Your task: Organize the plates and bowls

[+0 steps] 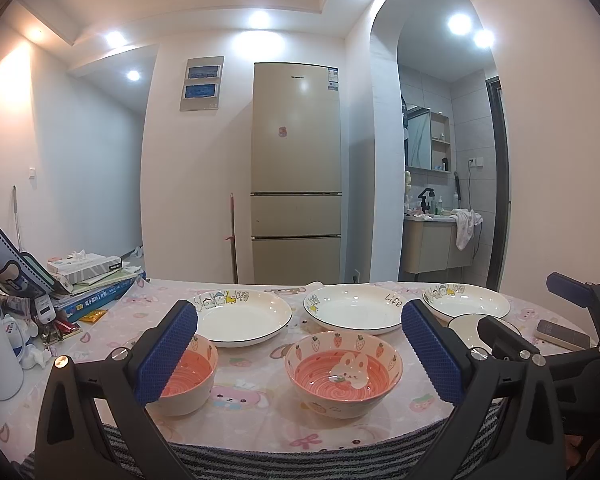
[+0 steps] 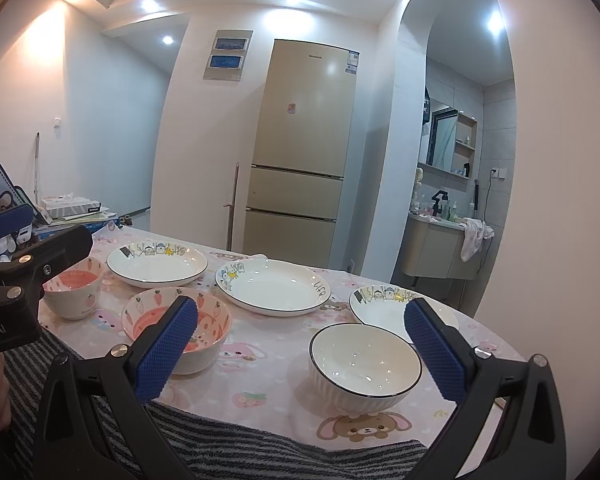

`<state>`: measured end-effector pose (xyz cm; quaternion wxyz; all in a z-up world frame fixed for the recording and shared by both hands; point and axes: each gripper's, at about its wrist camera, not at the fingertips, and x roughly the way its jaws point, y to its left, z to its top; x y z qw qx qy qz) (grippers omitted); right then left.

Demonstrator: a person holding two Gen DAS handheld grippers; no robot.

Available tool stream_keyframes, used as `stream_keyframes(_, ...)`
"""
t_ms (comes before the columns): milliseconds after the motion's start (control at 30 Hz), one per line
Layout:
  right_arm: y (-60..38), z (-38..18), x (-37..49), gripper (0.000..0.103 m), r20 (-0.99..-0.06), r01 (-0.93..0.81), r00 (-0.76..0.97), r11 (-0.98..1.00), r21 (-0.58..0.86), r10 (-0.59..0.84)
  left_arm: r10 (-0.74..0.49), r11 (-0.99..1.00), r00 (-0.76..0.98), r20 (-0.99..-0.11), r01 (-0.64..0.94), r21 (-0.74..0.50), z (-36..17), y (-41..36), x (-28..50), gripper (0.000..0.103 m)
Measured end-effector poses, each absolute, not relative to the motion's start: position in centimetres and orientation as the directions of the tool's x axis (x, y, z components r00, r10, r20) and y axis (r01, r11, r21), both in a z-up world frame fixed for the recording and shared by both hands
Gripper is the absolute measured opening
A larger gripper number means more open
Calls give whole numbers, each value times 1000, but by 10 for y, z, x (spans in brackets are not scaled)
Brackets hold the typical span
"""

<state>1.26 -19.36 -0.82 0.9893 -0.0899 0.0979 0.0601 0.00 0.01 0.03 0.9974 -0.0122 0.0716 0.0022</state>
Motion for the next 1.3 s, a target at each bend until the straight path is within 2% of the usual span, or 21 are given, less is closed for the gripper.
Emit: stream_keyframes(1300,-193,-7,12,103,-196,-136,975,976,-173,101,5,1000,990,-143,-9,-24,-2,3,-1,103)
